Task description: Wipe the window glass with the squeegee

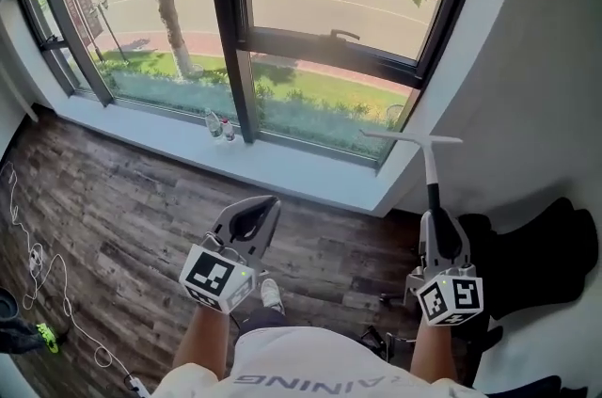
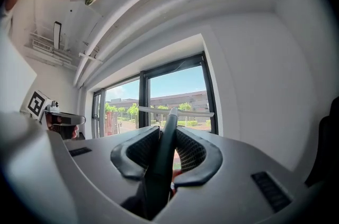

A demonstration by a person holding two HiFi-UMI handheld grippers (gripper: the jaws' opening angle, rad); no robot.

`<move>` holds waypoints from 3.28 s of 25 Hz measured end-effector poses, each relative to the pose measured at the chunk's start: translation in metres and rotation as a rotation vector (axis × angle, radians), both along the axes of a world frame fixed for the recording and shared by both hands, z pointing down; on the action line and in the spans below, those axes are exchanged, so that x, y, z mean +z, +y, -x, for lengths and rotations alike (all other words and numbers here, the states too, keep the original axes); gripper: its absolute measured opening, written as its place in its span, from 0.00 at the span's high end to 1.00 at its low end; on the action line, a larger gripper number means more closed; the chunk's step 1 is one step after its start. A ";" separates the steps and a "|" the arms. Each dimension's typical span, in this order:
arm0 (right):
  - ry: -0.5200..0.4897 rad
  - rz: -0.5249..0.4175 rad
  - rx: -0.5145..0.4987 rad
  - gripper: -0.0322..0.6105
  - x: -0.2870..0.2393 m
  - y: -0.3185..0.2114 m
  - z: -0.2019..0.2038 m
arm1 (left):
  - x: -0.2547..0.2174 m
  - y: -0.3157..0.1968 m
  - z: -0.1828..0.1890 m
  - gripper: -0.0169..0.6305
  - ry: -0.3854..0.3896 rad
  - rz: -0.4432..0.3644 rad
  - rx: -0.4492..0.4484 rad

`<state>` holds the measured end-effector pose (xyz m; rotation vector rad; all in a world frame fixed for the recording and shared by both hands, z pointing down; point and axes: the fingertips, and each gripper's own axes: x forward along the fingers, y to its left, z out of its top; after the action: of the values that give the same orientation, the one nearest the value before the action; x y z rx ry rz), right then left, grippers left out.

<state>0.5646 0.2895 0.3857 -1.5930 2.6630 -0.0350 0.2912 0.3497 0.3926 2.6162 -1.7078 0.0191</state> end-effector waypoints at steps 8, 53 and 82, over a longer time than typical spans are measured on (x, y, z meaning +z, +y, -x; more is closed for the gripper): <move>0.019 -0.040 0.022 0.79 -0.018 -0.079 0.112 | -0.003 -0.082 0.113 0.95 -0.021 -0.007 0.013; 0.030 -0.103 0.286 0.79 -0.037 -0.466 0.106 | -0.023 -0.524 0.117 0.95 -0.034 -0.013 0.251; 0.015 -0.531 0.398 0.79 -0.378 -0.664 0.134 | -0.029 -0.552 0.170 0.95 -0.022 -0.029 0.302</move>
<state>0.4301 -0.3744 0.0082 -1.8635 2.0534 0.6343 0.1214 -0.2020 0.3636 2.8778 -1.3113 0.0273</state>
